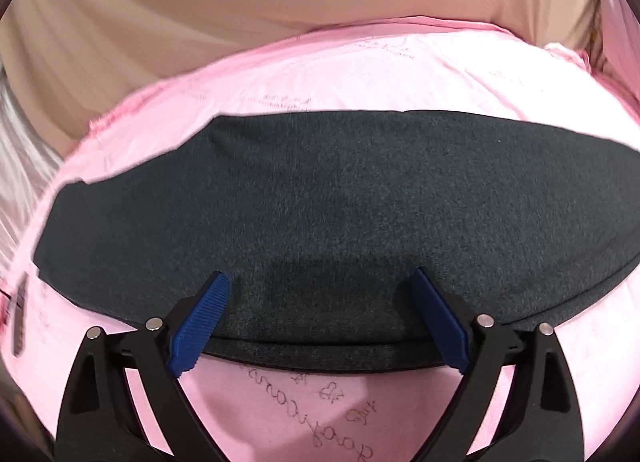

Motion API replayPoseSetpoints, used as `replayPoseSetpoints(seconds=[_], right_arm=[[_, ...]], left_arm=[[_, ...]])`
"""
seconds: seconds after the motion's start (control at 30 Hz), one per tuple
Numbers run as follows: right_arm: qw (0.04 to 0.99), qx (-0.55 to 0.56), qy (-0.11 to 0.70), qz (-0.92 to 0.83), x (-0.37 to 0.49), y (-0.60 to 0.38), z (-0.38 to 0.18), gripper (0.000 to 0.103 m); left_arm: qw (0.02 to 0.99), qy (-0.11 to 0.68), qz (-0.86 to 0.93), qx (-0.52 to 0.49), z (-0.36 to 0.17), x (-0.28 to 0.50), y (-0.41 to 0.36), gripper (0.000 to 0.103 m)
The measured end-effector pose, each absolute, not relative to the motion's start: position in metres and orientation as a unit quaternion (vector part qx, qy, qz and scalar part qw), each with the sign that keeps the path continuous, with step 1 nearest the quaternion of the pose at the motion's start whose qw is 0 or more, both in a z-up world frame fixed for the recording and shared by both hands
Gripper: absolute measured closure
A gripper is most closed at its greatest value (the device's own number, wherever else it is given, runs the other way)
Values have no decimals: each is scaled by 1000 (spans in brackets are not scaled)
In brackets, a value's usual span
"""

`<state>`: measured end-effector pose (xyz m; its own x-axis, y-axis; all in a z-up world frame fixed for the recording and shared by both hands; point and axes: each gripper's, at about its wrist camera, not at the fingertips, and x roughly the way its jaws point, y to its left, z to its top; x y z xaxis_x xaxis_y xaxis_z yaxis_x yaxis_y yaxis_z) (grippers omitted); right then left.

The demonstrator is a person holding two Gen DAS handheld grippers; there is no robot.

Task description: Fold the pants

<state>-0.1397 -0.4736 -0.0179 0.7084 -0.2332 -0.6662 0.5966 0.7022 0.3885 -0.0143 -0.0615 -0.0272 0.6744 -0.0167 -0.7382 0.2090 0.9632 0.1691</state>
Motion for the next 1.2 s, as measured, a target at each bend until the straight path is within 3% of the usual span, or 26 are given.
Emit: replayPoseSetpoints(seconds=[0.3,0.63,1.07,1.2], right_arm=[[917,250,296,-96,-58,-346,37,92],[903,175,390,31,53,-181,-1,92],[910,119,395,25,66,-139,-5,91],[909,80,407,30,72,-121,-21,83]], left_arm=[[903,418,-79,68,-30,-8,-46,8],[896,423,-129,50,-29,-20,-27,5],[899,408,-158,15,-24,-32,-1,5],[898,413,-155,-6,-24,-30,8,5]])
